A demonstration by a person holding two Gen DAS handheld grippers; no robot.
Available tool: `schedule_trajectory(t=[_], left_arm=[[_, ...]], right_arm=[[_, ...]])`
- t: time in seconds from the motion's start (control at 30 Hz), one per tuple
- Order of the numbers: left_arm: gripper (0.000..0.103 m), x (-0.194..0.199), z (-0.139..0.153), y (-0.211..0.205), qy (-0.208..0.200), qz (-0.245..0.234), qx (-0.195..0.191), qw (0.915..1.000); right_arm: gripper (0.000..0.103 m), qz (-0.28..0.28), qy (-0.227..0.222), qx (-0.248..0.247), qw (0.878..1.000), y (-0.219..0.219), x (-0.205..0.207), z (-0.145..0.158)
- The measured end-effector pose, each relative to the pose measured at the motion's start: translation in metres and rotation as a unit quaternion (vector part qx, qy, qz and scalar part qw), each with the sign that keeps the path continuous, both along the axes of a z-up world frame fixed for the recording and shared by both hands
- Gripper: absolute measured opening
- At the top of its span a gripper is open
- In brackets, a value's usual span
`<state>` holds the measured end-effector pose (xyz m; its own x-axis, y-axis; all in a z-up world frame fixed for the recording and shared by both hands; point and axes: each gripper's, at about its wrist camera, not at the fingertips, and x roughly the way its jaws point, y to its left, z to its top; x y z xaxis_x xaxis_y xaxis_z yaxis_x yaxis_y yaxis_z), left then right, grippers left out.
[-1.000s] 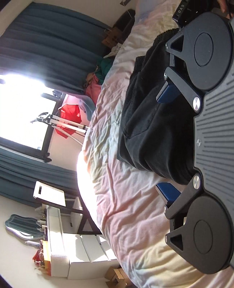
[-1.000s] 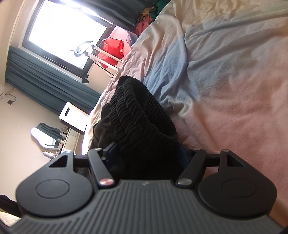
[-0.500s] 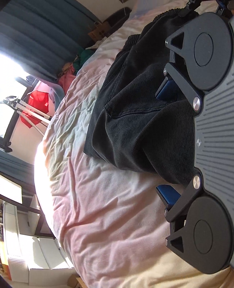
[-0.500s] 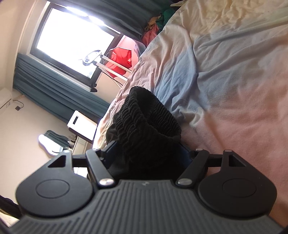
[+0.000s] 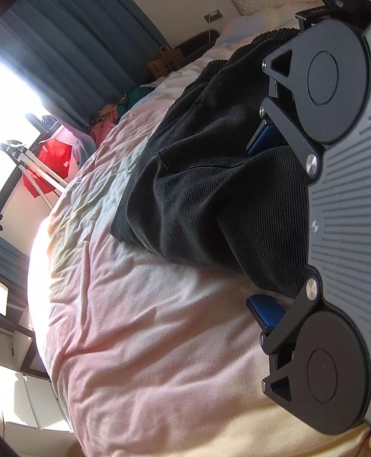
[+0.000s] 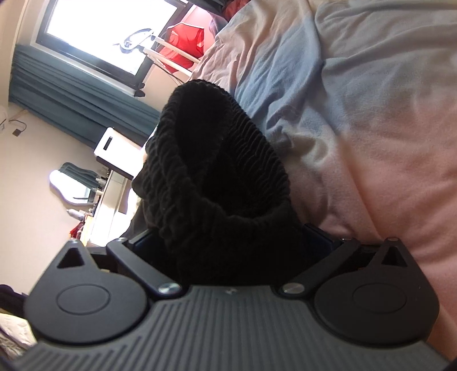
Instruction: Fold clothes
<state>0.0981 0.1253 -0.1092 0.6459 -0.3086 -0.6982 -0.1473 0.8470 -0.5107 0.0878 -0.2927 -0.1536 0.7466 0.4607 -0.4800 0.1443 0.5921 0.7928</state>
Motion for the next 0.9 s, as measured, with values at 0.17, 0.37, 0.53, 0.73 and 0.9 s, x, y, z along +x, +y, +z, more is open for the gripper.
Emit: schedule_trajectory(t=[0.17,0.37,0.53,0.73,0.9], left_arm=[[0.102,0.000,-0.004,0.015,0.005,0.018,-0.067,0.9976],[0.102,0.003,-0.015,0.021,0.028,0.014,-0.134,0.9905],[0.099,0.006,-0.016,0.019,0.030,0.010,-0.136,0.9902],[0.087,0.006,-0.012,0.018,0.022,0.004,-0.130,0.9913],[0.070,0.002,-0.006,0.019,0.005,0.001,-0.131,0.9913]], right_arm=[[0.103,0.022,-0.086,0.070,0.994,-0.001,-0.013,0.019],[0.102,0.042,-0.045,0.029,0.998,0.007,-0.005,0.011],[0.076,0.041,-0.021,-0.030,0.998,0.013,-0.004,0.012],[0.050,0.033,-0.030,-0.079,0.996,0.020,-0.016,0.037],[0.043,0.032,-0.058,-0.106,0.992,0.028,-0.024,0.060]])
